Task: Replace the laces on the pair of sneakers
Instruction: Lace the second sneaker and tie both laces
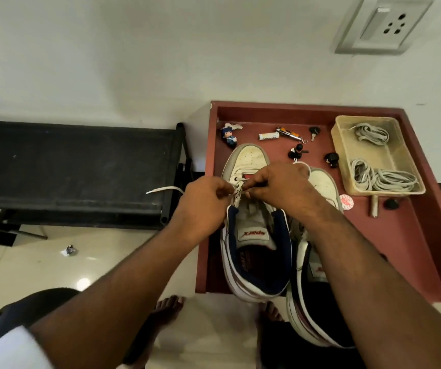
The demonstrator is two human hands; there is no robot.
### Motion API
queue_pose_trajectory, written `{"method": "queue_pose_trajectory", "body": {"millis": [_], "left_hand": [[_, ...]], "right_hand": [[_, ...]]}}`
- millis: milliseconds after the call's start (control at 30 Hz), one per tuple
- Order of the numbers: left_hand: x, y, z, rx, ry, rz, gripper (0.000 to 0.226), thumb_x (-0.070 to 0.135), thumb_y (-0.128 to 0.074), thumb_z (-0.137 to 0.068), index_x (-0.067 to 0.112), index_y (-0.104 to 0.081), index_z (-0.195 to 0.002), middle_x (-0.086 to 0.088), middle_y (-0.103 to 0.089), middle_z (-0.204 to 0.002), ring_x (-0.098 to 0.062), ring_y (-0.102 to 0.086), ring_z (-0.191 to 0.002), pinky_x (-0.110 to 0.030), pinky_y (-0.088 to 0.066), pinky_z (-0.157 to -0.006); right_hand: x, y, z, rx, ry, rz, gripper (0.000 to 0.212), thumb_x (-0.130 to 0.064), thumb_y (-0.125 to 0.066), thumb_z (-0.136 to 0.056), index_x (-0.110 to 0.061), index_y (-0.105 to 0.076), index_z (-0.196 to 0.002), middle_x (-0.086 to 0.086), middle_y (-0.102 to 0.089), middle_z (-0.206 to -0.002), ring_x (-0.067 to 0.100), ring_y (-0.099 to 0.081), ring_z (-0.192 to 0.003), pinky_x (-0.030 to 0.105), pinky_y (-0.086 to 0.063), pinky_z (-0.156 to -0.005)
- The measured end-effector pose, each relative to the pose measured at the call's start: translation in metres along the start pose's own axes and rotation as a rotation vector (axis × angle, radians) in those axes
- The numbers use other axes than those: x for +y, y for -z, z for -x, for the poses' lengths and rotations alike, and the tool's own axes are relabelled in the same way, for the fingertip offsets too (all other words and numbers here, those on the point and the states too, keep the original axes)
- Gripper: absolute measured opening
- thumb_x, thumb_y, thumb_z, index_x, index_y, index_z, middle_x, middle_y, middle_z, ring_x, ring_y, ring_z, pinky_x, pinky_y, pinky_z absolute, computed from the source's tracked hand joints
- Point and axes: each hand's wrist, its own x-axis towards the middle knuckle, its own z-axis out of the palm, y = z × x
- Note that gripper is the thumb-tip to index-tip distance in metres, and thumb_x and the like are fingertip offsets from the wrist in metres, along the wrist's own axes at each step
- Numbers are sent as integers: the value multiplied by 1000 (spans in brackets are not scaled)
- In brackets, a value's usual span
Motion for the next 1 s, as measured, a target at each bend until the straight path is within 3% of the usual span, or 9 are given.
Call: {"method": "queue_pose_trajectory", "body": {"millis": [67,133,200,333,433,567,800,900,1000], "left_hand": [[2,-2,-9,5,-11,76,8,13,-68,-90,16,-75,-95,0,-73,-85,-7,-67,-70,-24,-53,-63],[8,10,-14,-44,-11,0,5,16,-71,-89,14,-74,-87,1,-70,-75,-4,-63,-62,-20,-50,-58],[7,28,-16,-127,21,-275,7,17,-68,-90,15,-70,-84,2,-67,-78,-5,-61,-68,-19,-48,-62],[-7,55,-11,-173,159,-711,5,17,-64,-92,15,-65,-88,-4,-66,-87,-17,-65,-79,-34,-56,-79],[4,47,-19,-74,57,-496,3,19,-63,-93,18,-64,-96,3,-67,-96,-13,-67,-75,-29,-57,-71],[21,20,-25,-80,67,-124,8,25,-71,-88,18,-68,-87,0,-71,-79,-12,-71,-61,-26,-60,-60],[12,19,-36,-228,49,-338,4,23,-72,-88,21,-71,-84,3,-68,-82,-9,-64,-74,-24,-53,-71],[-4,73,-45,-323,218,-633,5,19,-68,-89,14,-69,-87,-2,-65,-81,-12,-62,-75,-29,-52,-74],[-20,110,-44,-349,392,-659,10,21,-73,-86,12,-72,-87,-3,-67,-76,-14,-62,-68,-26,-46,-61]], "right_hand": [[1,-1,-1,-10,-12,15,17,-30,-69,-87,-33,-75,-103,-14,-69,-94,0,-52,-88,23,-25,-74],[5,-3,-2,4,-22,10,16,-32,-71,-86,-35,-75,-101,-15,-71,-95,-2,-51,-88,26,-30,-88],[11,-5,-3,26,-34,-53,14,-36,-73,-83,-38,-75,-97,-19,-70,-90,-3,-55,-91,39,-30,-106],[16,-6,-5,5,-45,-91,12,-38,-74,-81,-40,-74,-94,-24,-67,-83,0,-58,-99,47,-24,-112],[16,-10,-7,-1,-36,-139,10,-35,-75,-81,-42,-73,-87,-20,-71,-89,6,-60,-104,53,-26,-112],[15,-13,-8,14,-21,-196,15,-33,-77,-78,-45,-68,-78,-19,-72,-85,10,-63,-99,56,-35,-106],[20,-13,-11,-13,-9,-260,15,-32,-79,-77,-44,-71,-81,-24,-72,-83,3,-64,-96,59,-34,-107],[23,-11,-11,-47,-1,-295,29,-32,-81,-74,-55,-67,-85,-35,-68,-83,-3,-64,-94,60,-33,-108],[24,-11,-12,-45,-1,-302,29,-29,-81,-74,-53,-68,-81,-37,-66,-76,-5,-63,-90,58,-34,-108]]}}
